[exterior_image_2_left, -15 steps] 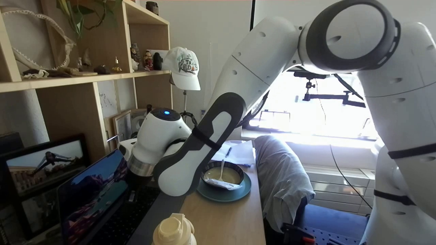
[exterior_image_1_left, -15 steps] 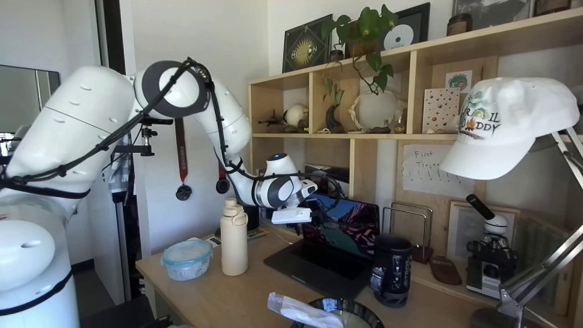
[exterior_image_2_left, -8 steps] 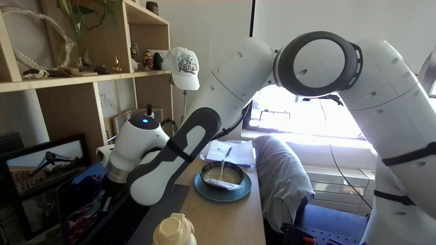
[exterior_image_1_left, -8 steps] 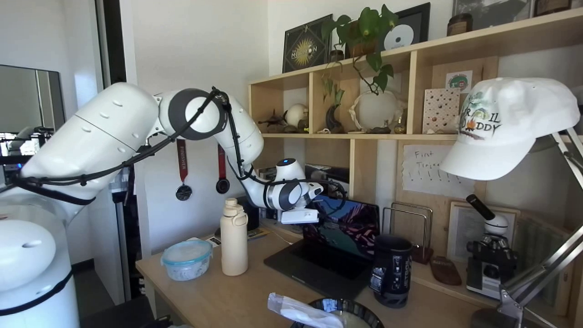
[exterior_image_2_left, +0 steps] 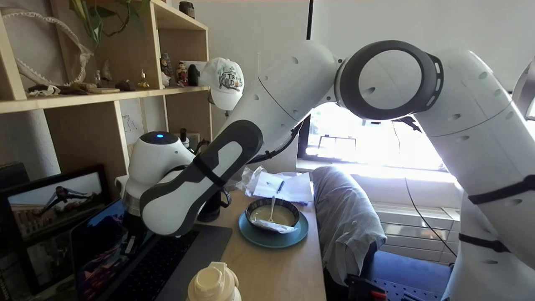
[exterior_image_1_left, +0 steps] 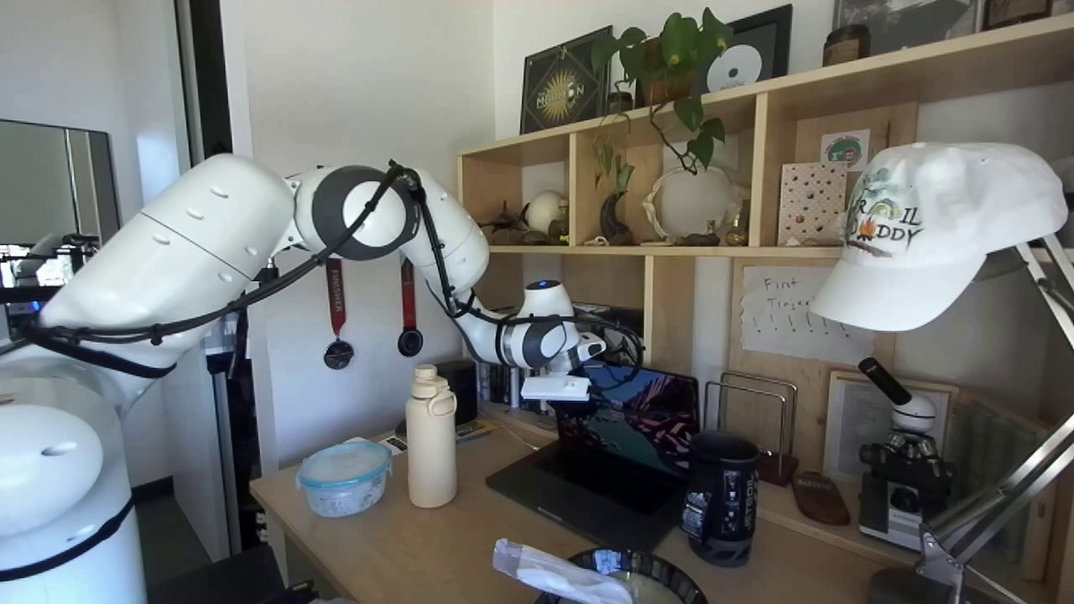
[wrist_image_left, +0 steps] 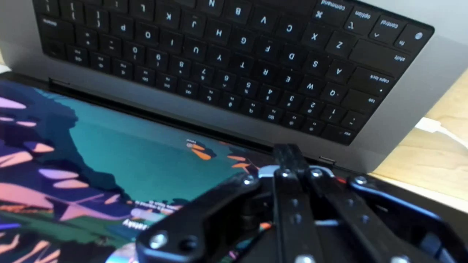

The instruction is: Press a key on the laptop keyboard

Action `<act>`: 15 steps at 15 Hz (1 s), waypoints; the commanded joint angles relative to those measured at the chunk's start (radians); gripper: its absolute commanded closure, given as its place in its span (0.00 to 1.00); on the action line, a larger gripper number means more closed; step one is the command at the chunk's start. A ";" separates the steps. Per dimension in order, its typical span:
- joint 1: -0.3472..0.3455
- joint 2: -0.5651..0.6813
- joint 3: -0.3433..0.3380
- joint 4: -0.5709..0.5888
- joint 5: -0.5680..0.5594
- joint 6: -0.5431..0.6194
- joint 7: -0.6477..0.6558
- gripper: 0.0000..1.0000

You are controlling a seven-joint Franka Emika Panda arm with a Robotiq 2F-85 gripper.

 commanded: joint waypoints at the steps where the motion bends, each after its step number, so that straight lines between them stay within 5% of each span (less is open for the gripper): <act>1: 0.003 -0.015 -0.003 0.005 0.037 -0.091 0.033 1.00; 15: 0.019 -0.010 -0.042 0.003 0.040 -0.279 0.128 1.00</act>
